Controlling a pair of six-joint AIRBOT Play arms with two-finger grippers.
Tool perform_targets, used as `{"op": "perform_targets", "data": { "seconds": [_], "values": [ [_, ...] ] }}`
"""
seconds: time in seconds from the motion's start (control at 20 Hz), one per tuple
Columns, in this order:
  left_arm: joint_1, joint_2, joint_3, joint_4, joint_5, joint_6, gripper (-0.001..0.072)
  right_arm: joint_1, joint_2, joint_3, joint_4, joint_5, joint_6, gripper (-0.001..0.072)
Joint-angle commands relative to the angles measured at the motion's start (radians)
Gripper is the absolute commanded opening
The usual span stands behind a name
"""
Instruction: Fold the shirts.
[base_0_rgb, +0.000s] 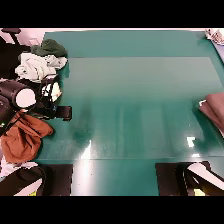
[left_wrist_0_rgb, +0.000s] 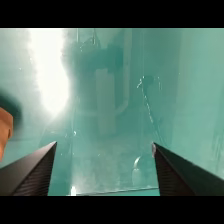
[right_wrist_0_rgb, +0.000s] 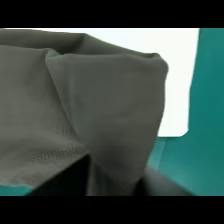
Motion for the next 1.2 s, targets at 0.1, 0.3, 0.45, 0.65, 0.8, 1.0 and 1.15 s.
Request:
{"op": "perform_targets", "data": {
  "seconds": [0.1, 0.3, 0.45, 0.65, 0.8, 1.0, 1.15],
  "values": [
    [0.000, -0.001, 0.000, 0.001, 0.005, 0.000, 0.0695, -0.008, -0.119, 0.066, 0.049, -0.027, -0.139, 0.0436],
    [0.000, -0.001, 0.000, 0.002, 0.015, 0.000, 0.0695, 0.105, -0.188, 0.305, -0.013, 0.016, -0.229, 0.0438],
    [0.000, 0.000, 0.000, 0.058, 0.060, 0.000, 0.0693, 0.234, -0.174, 0.376, 0.114, -0.031, -0.306, 0.0449],
    [0.000, 0.061, -0.002, 0.174, 0.173, -0.011, 0.0027, 0.498, -0.016, 0.197, 0.516, -0.201, -0.607, 0.0389],
    [0.000, 0.208, -0.106, 0.185, 0.226, -0.107, 0.0026, 0.800, 0.161, -0.076, 0.541, -0.282, -0.707, 0.0174],
    [0.000, 0.521, -0.427, 0.180, 0.327, -0.197, 0.0027, 1.160, 0.363, -0.360, 0.537, -0.393, -0.732, 0.0065],
    [0.000, 0.688, -0.577, 0.162, 0.332, -0.214, 0.0027, 1.320, 0.460, -0.486, 0.537, -0.433, -0.655, 0.0049]
  ]
}}
